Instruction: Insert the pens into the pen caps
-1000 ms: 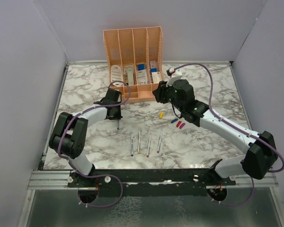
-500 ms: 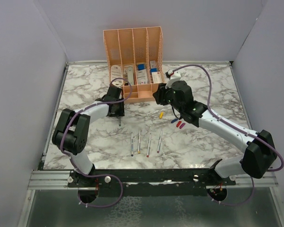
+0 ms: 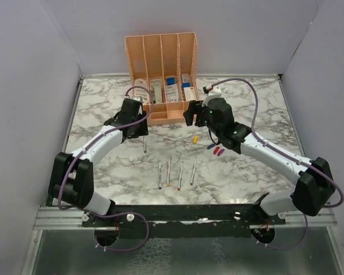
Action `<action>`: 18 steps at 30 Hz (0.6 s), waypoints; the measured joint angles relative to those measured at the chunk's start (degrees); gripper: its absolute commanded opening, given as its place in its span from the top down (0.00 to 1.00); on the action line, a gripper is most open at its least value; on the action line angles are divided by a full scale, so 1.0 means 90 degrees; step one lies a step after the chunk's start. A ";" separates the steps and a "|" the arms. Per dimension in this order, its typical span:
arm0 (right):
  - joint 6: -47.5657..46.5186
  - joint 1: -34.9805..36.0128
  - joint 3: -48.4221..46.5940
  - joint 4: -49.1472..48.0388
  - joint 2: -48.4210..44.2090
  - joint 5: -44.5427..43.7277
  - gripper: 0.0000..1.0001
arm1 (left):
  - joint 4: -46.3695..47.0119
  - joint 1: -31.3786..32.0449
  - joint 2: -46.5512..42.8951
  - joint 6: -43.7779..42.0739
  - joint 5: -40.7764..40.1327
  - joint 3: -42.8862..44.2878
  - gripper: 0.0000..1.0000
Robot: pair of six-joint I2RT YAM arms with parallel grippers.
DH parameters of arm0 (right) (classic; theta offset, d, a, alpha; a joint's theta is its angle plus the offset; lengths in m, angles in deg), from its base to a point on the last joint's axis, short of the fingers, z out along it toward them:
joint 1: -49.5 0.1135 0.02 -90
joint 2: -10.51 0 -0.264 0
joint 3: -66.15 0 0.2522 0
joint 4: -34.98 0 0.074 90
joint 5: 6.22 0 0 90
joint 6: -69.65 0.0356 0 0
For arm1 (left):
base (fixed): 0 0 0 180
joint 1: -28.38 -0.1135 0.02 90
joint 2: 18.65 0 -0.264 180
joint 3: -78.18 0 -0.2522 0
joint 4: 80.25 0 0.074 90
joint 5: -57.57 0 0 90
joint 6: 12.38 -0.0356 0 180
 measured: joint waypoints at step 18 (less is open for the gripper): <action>0.0906 -0.1338 0.0075 0.0784 0.0464 0.0041 0.33 | -0.1392 0.1734 -0.1484 0.1117 0.0294 -0.0952 0.47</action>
